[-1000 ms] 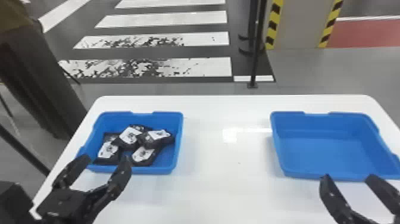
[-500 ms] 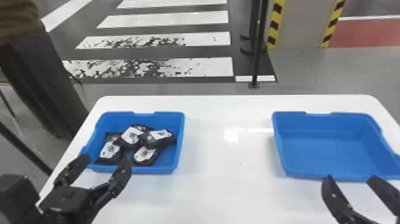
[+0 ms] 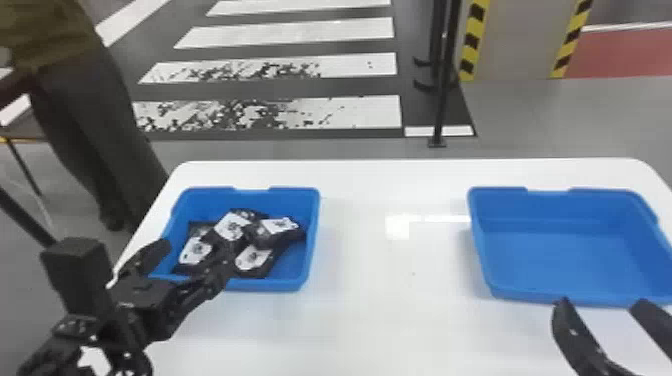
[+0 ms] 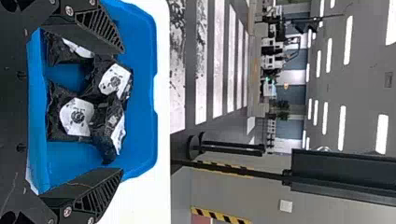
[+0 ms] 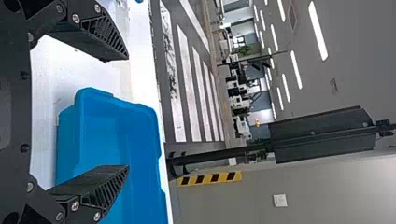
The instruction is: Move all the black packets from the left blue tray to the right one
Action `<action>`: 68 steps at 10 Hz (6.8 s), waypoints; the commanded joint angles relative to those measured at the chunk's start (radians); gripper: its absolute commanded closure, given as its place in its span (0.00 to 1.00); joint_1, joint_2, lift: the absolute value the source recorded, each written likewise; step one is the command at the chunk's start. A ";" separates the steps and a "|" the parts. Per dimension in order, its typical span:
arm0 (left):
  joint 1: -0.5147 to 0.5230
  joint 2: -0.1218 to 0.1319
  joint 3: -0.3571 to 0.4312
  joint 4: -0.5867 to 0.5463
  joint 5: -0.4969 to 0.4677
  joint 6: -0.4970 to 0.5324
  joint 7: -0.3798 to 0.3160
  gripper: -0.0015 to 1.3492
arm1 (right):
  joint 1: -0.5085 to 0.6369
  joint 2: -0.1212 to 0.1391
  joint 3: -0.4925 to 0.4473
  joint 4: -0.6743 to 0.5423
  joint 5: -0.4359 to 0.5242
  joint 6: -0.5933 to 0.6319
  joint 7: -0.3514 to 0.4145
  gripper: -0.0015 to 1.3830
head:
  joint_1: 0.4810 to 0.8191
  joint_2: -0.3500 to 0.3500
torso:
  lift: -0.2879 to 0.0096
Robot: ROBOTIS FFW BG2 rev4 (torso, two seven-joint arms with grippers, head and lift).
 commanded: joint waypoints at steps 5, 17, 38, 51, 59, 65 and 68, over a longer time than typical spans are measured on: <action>-0.306 0.061 -0.038 0.240 -0.109 0.203 -0.052 0.11 | 0.000 0.000 0.001 0.009 -0.007 0.000 0.002 0.14 | 0.63 0.69 | 0.50; -0.706 0.162 -0.243 0.748 -0.213 0.355 -0.287 0.10 | -0.017 0.000 0.011 0.036 -0.031 0.000 0.005 0.14 | 0.63 0.60 | 0.50; -0.309 0.145 -0.289 0.178 0.136 0.090 -0.336 0.90 | -0.415 -0.012 0.148 0.156 -0.382 0.297 0.339 0.15 | 0.63 0.58 | 0.50; -0.360 0.162 -0.435 0.183 0.188 0.097 -0.330 0.90 | -0.594 -0.024 0.206 0.264 -0.368 0.353 0.282 0.93 | 0.63 0.50 | 0.50; -0.272 0.145 -0.335 0.195 0.307 0.095 -0.304 0.10 | -0.645 -0.024 0.041 0.399 -0.328 0.277 0.259 0.93 | 0.63 0.41 | 0.50; -0.188 0.110 0.000 0.176 0.295 0.124 -0.304 0.10 | -0.741 -0.095 -0.159 0.659 -0.129 0.260 0.203 0.30 | 0.63 0.31 | 0.50; -0.186 0.102 0.056 0.166 0.238 0.141 -0.302 0.10 | -0.618 -0.086 -0.161 0.482 -0.073 0.174 0.144 0.09 | 0.63 0.36 | 0.50</action>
